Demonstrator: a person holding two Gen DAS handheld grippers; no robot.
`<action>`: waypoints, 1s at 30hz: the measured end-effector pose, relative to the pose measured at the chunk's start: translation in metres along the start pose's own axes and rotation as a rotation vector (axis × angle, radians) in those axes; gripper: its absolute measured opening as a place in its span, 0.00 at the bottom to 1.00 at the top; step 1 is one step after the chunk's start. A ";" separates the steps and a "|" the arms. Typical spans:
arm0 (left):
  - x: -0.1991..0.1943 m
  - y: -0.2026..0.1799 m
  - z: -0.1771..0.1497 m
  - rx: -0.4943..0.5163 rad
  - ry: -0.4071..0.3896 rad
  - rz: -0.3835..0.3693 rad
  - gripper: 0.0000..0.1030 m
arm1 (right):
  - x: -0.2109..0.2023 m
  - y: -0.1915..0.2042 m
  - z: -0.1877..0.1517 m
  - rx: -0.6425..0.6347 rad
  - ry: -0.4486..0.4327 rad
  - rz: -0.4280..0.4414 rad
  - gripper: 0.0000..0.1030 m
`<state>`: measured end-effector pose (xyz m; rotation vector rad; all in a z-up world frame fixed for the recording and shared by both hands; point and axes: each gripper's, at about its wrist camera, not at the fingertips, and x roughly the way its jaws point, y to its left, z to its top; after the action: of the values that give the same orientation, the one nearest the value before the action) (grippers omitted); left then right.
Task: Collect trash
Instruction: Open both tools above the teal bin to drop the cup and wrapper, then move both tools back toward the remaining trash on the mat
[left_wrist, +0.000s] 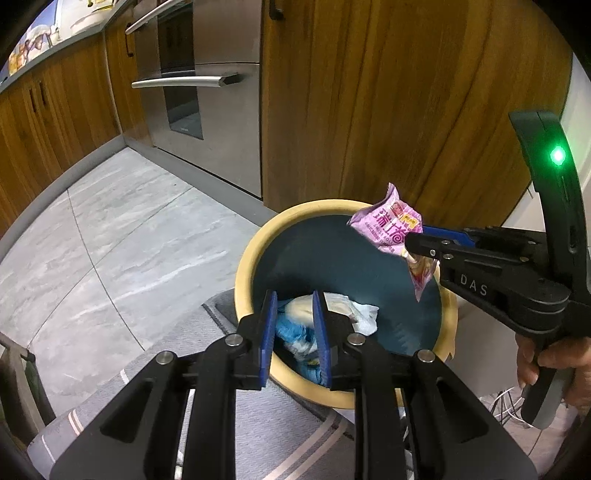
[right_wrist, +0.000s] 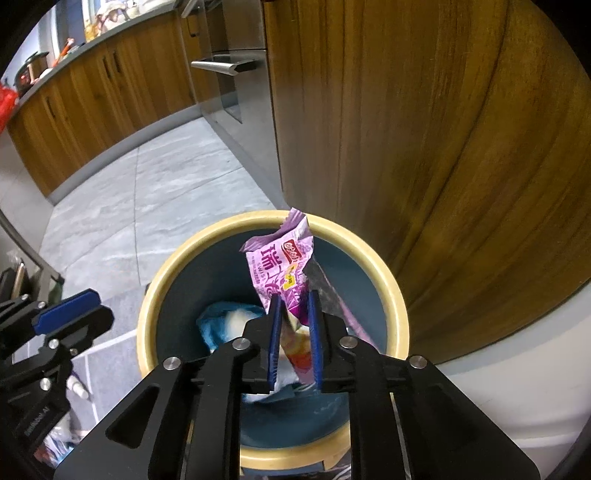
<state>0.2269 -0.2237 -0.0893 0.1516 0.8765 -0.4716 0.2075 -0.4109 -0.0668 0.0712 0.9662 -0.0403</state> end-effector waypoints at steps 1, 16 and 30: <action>-0.002 0.001 -0.001 -0.006 -0.002 -0.001 0.19 | 0.000 0.000 0.000 -0.001 -0.001 0.000 0.20; -0.060 0.033 -0.023 -0.046 -0.028 0.104 0.62 | -0.037 0.006 0.003 -0.011 -0.090 -0.021 0.85; -0.126 0.062 -0.059 -0.167 -0.015 0.175 0.90 | -0.097 0.041 -0.013 -0.014 -0.158 0.002 0.95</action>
<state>0.1451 -0.1078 -0.0334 0.0707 0.8756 -0.2348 0.1442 -0.3684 0.0076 0.0549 0.8087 -0.0363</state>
